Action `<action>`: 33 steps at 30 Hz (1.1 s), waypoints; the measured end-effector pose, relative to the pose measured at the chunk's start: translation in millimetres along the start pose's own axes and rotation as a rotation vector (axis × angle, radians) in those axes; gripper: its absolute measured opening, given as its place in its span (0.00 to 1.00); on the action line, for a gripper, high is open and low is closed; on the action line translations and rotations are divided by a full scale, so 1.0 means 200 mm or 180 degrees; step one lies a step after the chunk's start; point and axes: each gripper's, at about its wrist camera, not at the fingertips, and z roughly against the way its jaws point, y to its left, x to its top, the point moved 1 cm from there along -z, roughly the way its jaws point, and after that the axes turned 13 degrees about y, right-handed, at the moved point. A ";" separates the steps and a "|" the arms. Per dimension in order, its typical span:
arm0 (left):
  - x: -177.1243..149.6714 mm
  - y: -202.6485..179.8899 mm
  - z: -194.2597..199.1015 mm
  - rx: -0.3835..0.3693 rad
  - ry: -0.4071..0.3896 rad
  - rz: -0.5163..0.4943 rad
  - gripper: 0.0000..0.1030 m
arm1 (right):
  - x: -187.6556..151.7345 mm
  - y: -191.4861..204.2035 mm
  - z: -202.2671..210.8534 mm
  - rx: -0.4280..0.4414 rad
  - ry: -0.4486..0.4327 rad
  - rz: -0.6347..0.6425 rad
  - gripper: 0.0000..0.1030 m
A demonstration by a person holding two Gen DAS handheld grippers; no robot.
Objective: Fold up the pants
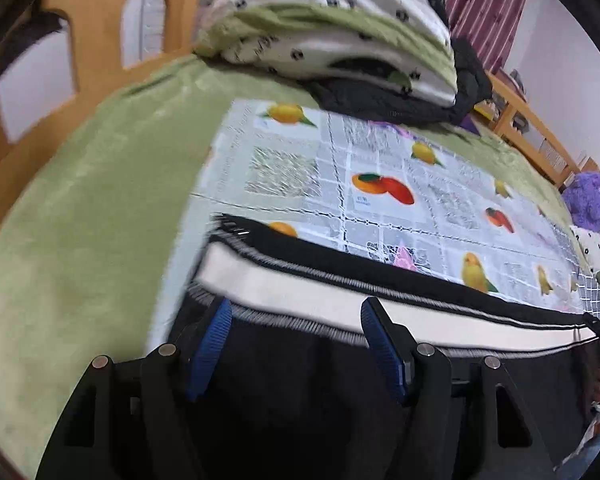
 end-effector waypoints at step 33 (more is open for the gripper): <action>-0.70 0.39 0.09 -0.1053 0.0041 0.0960 0.61 | -0.81 -0.46 0.88 0.0106 -0.0160 -0.0866 0.45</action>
